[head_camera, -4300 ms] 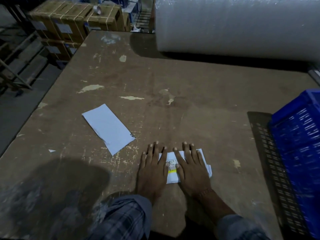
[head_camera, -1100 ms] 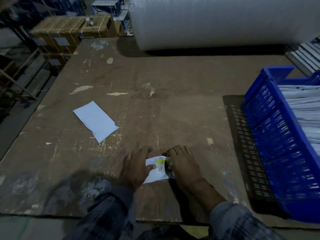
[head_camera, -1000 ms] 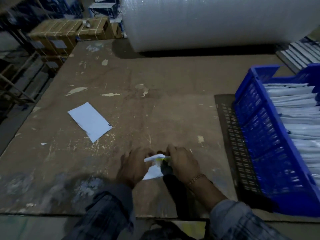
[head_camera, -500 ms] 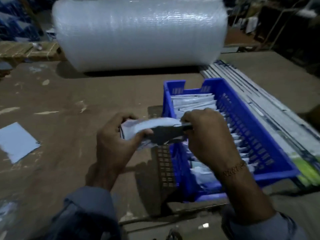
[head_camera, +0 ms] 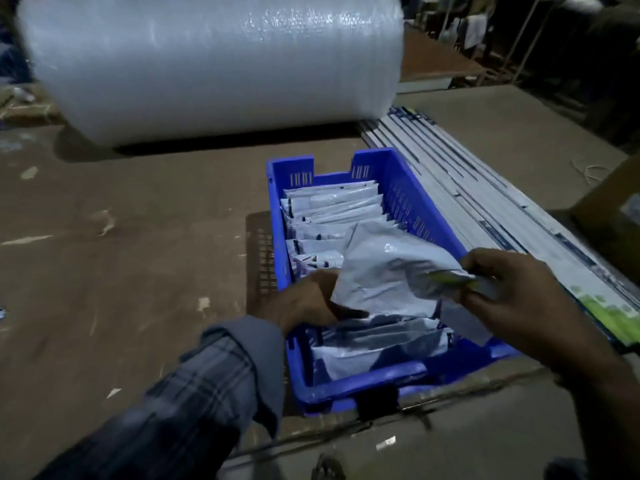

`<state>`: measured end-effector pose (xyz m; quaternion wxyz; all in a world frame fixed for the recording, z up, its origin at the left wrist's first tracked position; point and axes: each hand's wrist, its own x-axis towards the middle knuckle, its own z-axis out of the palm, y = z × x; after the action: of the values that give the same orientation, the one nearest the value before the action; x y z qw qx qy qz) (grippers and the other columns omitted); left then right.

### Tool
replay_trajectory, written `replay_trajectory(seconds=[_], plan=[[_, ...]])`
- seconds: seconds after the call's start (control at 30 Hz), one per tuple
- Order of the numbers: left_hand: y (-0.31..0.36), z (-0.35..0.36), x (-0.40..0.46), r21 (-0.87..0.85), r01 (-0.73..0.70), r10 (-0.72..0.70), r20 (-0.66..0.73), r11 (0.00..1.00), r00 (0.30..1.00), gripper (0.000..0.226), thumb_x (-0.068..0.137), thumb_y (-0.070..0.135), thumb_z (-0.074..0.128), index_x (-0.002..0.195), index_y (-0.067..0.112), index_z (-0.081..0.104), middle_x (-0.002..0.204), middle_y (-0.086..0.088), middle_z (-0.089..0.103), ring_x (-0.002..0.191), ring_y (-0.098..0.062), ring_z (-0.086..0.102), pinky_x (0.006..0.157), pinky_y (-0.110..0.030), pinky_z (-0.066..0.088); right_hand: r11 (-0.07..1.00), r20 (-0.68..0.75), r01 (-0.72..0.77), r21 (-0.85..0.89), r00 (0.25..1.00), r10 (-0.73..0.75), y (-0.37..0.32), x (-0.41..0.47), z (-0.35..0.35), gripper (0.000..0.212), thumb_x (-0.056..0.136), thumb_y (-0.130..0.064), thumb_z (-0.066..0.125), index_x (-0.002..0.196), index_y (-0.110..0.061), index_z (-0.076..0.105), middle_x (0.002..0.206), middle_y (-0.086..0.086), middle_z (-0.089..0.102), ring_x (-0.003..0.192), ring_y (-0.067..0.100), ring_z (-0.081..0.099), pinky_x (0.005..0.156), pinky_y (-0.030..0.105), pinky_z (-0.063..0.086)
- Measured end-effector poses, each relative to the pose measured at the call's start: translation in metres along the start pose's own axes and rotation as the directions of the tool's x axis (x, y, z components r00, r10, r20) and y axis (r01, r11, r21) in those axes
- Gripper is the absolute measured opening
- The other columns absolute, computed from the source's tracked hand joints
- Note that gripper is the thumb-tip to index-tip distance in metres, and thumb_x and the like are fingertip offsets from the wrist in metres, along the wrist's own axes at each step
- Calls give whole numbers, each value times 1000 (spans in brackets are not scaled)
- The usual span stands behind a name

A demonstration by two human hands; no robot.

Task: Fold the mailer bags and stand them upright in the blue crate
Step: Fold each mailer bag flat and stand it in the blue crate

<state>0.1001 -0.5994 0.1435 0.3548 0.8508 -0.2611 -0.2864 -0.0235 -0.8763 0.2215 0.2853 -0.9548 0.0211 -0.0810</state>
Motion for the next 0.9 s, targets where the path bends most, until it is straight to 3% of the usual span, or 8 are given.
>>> replay_trajectory(seconds=[0.13,0.2,0.27,0.3,0.43,0.53,0.8,0.9], plan=[[-12,26,2,79,53,-66,180,996,981,116,59,65,93,154,17,50,158,11,46,133,-5,52,103,-9,37,992,138,15,129,990,-33,-1,5,-3,11,84,-24,83,88,-25,72,85,-11,74,81,2,69,67,24,48],[-15,41,17,453,-119,75,113,884,991,87,98,54,67,159,3,34,165,-7,36,130,-15,48,89,-1,36,995,270,12,100,962,-38,-2,9,-2,14,79,-21,88,82,-27,75,81,-16,74,78,-1,69,67,20,49],[-22,50,25,575,-174,100,157,799,982,35,110,19,46,145,11,47,132,-12,48,121,-29,48,91,-23,41,1000,430,-16,22,903,5,2,15,3,19,74,-18,92,78,-29,78,78,-21,74,77,-6,69,67,14,49],[-22,49,30,566,-143,106,99,812,989,29,106,9,45,133,19,51,117,-6,44,114,-30,48,89,-33,39,999,471,-9,-39,882,26,5,19,8,21,71,-18,94,76,-31,79,76,-24,74,77,-10,68,66,10,48],[-11,42,40,607,-118,107,54,786,993,37,90,10,66,120,24,49,117,-3,47,109,-26,45,85,-38,33,971,554,96,-221,831,44,10,31,44,28,64,-19,95,86,-31,83,79,-18,76,81,-7,69,69,4,45],[-12,44,36,572,-106,114,22,813,993,59,75,38,89,114,28,46,117,1,48,106,-22,44,92,-40,42,937,615,176,-300,787,49,10,37,76,31,67,-21,91,95,-29,83,93,-7,79,92,12,72,82,30,58],[-8,44,33,547,-71,110,-38,834,993,68,66,44,95,108,30,44,114,4,49,105,-19,44,90,-38,43,805,666,335,-489,740,97,13,42,113,29,74,-38,85,100,-27,76,97,1,73,94,24,69,79,37,61],[0,40,30,496,-122,174,-60,860,983,41,85,40,84,110,28,54,115,4,54,108,-19,50,93,-39,45,840,684,309,-446,723,97,8,44,106,34,72,-42,85,102,-30,78,98,-5,74,93,19,69,78,35,60]])
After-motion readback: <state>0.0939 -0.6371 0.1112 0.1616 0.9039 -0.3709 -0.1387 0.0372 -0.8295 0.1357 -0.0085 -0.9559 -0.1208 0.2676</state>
